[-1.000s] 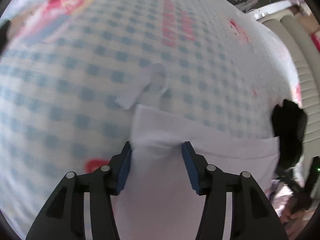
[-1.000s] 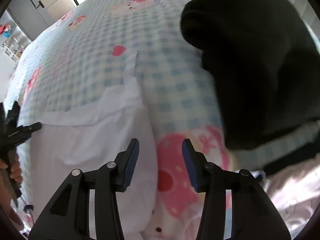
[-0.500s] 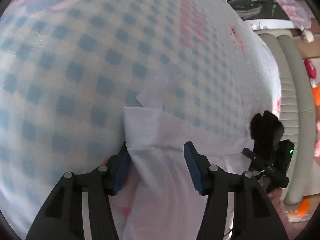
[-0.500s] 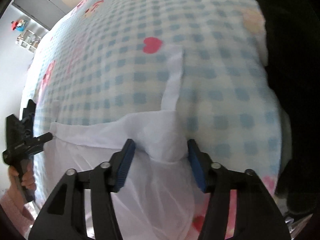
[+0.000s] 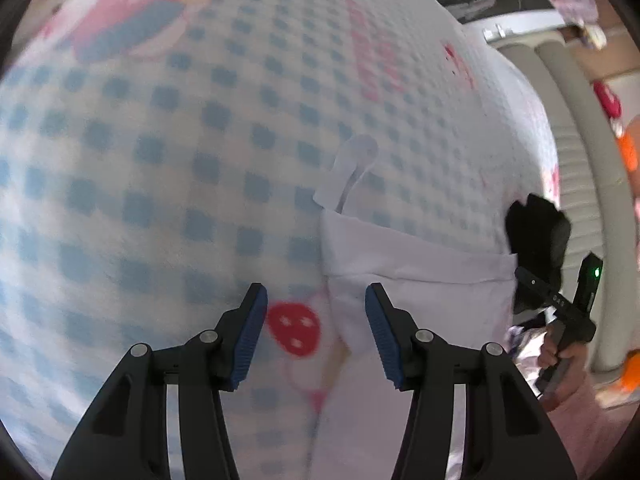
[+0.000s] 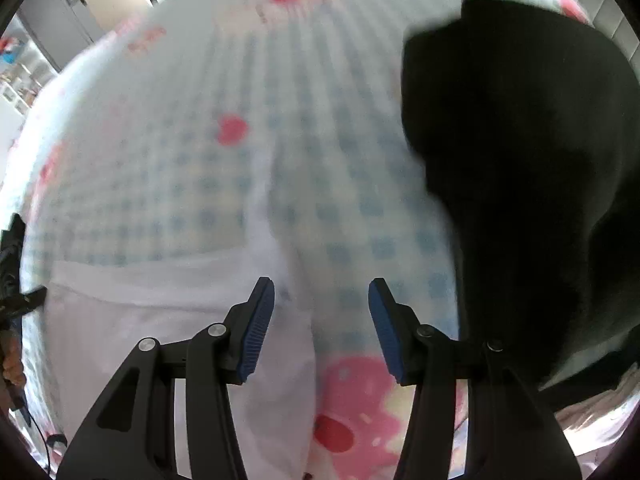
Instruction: Fold clothes
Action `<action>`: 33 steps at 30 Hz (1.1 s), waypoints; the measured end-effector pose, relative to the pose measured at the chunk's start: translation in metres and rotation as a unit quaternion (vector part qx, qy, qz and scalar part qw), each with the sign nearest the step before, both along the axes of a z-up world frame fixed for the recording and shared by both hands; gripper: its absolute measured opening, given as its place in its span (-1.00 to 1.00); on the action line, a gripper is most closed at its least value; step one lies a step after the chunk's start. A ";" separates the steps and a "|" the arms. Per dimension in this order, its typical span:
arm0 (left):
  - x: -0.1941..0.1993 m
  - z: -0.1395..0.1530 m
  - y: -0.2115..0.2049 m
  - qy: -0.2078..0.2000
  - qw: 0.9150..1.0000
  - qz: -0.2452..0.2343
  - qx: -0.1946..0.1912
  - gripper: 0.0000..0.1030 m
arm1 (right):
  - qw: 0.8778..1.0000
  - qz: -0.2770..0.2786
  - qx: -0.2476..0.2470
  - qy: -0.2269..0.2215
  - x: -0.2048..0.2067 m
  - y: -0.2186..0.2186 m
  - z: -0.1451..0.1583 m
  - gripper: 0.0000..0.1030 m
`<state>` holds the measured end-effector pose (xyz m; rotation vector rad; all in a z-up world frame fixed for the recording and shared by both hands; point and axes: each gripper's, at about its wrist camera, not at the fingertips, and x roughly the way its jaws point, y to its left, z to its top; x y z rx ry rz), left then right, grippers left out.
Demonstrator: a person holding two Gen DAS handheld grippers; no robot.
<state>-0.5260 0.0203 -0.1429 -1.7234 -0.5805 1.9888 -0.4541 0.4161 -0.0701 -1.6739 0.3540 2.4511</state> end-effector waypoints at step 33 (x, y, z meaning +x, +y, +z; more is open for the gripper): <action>-0.057 0.037 0.007 0.110 0.974 0.027 -0.195 -0.34 | 0.994 0.008 -0.107 0.034 -0.076 0.023 -0.008 -0.19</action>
